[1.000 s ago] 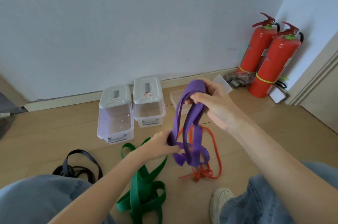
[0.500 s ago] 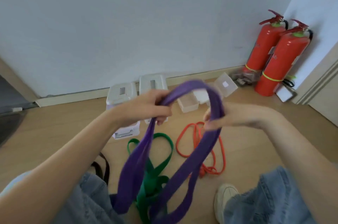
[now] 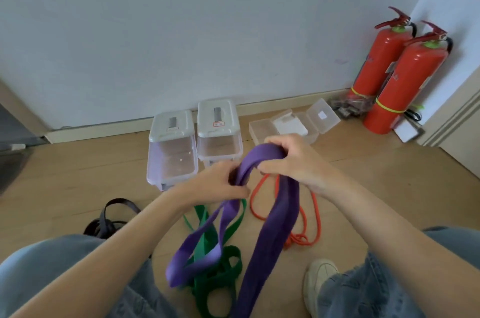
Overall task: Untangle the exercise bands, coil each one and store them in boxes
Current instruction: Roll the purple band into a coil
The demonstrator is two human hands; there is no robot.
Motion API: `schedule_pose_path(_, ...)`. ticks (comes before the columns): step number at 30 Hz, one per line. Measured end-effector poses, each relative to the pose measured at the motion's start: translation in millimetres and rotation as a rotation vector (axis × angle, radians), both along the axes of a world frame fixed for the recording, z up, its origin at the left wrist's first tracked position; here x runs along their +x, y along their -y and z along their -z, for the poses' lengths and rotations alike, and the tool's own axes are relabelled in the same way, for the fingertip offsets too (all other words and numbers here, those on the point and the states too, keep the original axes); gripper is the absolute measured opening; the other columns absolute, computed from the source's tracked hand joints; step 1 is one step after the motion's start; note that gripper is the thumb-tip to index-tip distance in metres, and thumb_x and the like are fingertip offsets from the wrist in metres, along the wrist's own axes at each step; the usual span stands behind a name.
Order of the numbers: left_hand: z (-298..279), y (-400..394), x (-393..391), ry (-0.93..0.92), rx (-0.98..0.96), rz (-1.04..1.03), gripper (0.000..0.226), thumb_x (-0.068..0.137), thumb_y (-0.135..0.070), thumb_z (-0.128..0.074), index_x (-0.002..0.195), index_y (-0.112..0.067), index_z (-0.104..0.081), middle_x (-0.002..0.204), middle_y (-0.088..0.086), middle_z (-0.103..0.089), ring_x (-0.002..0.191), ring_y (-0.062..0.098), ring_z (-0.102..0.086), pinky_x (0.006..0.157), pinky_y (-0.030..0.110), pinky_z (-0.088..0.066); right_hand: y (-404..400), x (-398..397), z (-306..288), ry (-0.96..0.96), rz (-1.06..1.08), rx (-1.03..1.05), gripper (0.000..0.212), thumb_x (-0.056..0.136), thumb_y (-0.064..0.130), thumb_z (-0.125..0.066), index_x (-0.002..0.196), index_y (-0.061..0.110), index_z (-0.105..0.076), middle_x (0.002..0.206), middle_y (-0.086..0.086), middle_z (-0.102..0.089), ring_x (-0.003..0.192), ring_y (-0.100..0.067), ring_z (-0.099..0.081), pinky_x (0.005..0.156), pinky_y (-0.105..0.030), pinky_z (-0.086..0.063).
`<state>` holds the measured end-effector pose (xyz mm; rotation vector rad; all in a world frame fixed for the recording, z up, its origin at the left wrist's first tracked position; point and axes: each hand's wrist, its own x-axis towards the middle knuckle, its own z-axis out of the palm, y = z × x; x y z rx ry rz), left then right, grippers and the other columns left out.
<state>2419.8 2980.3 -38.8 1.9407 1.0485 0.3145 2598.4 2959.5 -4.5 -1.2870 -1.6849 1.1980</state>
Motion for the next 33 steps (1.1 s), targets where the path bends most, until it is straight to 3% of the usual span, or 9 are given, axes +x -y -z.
schedule_pose_path(5, 35.1, 12.8, 0.2, -0.05, -0.138, -0.022, 0.022, 0.076, -0.002, -0.065, 0.072, -0.018, -0.052, 0.068, -0.003, -0.059, 0.061, 0.009, -0.055, 0.067, 0.029, -0.05, -6.2, 11.8, -11.6, -0.51, 0.158, -0.043, 0.023, 0.074, -0.006, -0.061, 0.066, 0.015, -0.068, 0.051, 0.007, -0.059, 0.051, -0.005, -0.056, 0.056, -0.016, -0.047)
schedule_pose_path(9, 6.3, -0.1, -10.9, 0.183, -0.162, -0.238, 0.019, 0.081, 0.002, -0.061, 0.075, -0.014, -0.052, 0.058, -0.004, -0.057, 0.05, 0.005, -0.055, 0.061, 0.023, -0.05, -13.0, 41.7, 0.2, 0.386, -0.012, -0.177, 0.006, 0.079, 0.011, -0.067, 0.077, 0.014, -0.062, 0.066, 0.001, -0.066, 0.066, -0.012, -0.062, 0.067, -0.026, -0.048)
schedule_pose_path(12, -29.7, -7.7, -12.6, 0.24, -0.058, -0.136, 0.021, 0.081, 0.002, -0.059, 0.079, -0.019, -0.056, 0.055, -0.01, -0.055, 0.052, 0.005, -0.052, 0.057, 0.016, -0.045, -6.9, 45.8, 17.9, 0.833, -0.192, -0.317, 0.048, 0.071, 0.03, -0.078, 0.112, 0.016, -0.057, 0.109, 0.002, -0.061, 0.102, -0.015, -0.057, 0.089, -0.028, -0.045)
schedule_pose_path(15, -47.2, -9.5, 4.8, 0.043, 0.011, 0.003, 0.012, 0.077, -0.002, -0.057, 0.084, -0.011, -0.057, 0.062, -0.008, -0.054, 0.054, 0.003, -0.048, 0.053, 0.014, -0.04, -1.6, 29.7, 10.5, 0.353, -0.246, -0.273, 0.081, 0.062, 0.04, -0.082, 0.132, 0.034, -0.042, 0.133, 0.013, -0.052, 0.123, -0.005, -0.048, 0.102, -0.033, -0.042)
schedule_pose_path(18, -48.2, -15.7, 17.8, -0.048, 0.097, 0.004, 0.005, 0.08, -0.005, -0.056, 0.084, -0.005, -0.054, 0.07, -0.002, -0.052, 0.06, 0.007, -0.046, 0.054, 0.016, -0.037, -0.7, 11.8, 8.8, 0.271, -0.225, -0.108, 0.052, 0.069, 0.034, -0.079, 0.115, 0.021, -0.057, 0.107, 0.005, -0.066, 0.099, -0.01, -0.062, 0.088, -0.028, -0.048)
schedule_pose_path(21, -42.3, -25.9, 16.5, -0.115, 0.267, -0.041, 0.024, 0.081, -0.007, -0.056, 0.068, -0.022, -0.042, 0.066, -0.007, -0.045, 0.06, 0.005, -0.042, 0.053, 0.013, -0.033, -4.1, 1.3, 5.4, 0.228, -0.013, 0.063, 0.014, 0.075, 0.008, -0.067, 0.084, 0.002, -0.059, 0.069, -0.006, -0.051, 0.064, -0.019, -0.047, 0.064, -0.034, -0.038)
schedule_pose_path(27, 9.1, -20.7, -1.4, -0.001, 0.095, -0.093, 0.008, 0.083, -0.011, -0.06, 0.081, -0.008, -0.053, 0.072, 0.007, -0.056, 0.066, 0.015, -0.05, 0.067, 0.029, -0.045, -14.3, 5.4, -13.6, -0.399, 0.061, -0.022, 0.017, 0.07, 0.002, -0.056, 0.067, 0.014, -0.068, 0.06, -0.005, -0.058, 0.065, -0.022, -0.059, 0.071, -0.029, -0.046)
schedule_pose_path(30, 5.5, -33.2, -13.1, 0.13, 0.058, -0.148, 0.013, 0.079, -0.002, -0.059, 0.073, -0.01, -0.051, 0.063, -0.002, -0.053, 0.06, 0.012, -0.05, 0.065, 0.033, -0.047, -22.8, 20.4, -5.4, 0.157, 0.035, 0.022, 0.009, 0.077, 0.006, -0.066, 0.085, 0.003, -0.064, 0.078, -0.019, -0.066, 0.084, -0.036, -0.063, 0.082, -0.044, -0.05)
schedule_pose_path(33, -12.9, -42.9, -11.0, 0.208, 0.076, -0.074, 0.014, 0.069, -0.01, -0.058, 0.073, -0.022, -0.053, 0.06, -0.014, -0.052, 0.054, -0.002, -0.047, 0.057, 0.014, -0.039, -23.7, 29.1, 6.6, 0.393, -0.085, -0.145, 0.059, 0.068, 0.02, -0.082, 0.12, 0.021, -0.053, 0.113, 0.0, -0.062, 0.103, -0.012, -0.06, 0.092, -0.033, -0.049)
